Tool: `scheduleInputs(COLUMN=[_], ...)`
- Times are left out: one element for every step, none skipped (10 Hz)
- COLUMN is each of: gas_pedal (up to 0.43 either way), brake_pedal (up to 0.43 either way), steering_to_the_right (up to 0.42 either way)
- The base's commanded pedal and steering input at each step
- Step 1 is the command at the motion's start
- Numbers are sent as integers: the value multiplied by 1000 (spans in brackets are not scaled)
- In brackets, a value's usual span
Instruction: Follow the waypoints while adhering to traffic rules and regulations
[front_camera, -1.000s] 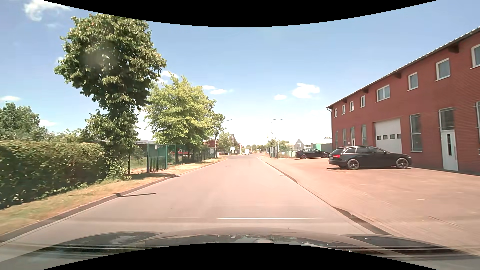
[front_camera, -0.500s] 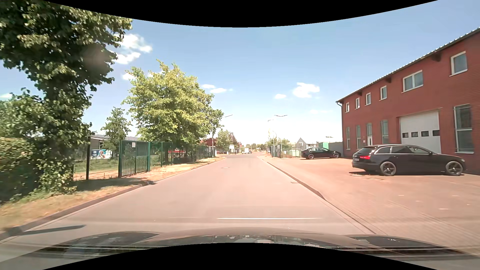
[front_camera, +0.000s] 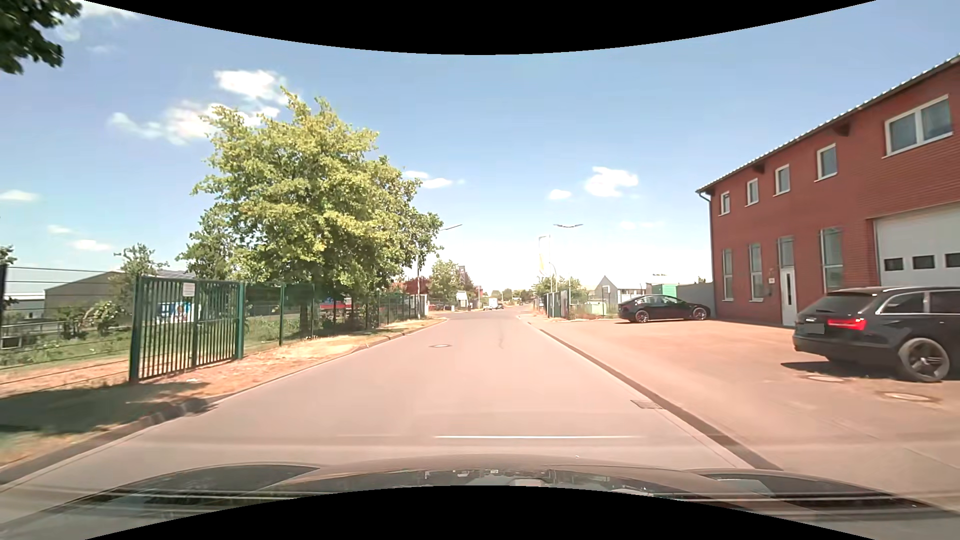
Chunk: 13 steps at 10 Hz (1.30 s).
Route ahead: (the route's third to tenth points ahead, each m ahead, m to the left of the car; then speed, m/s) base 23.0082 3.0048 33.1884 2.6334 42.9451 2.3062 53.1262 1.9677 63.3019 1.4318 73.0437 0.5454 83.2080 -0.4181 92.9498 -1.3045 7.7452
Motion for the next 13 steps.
scheduleInputs(gas_pedal=[197, 197, 197, 197, 197, 197, 197, 197, 197, 197, 197, 197, 189], brake_pedal=[0, 0, 0, 0, 0, 0, 0, 0, 0, 0, 0, 0, 0], steering_to_the_right=[-1, -1, 0, 2, 7, 12, 15, 13, 11, 11, 11, 9, 6])
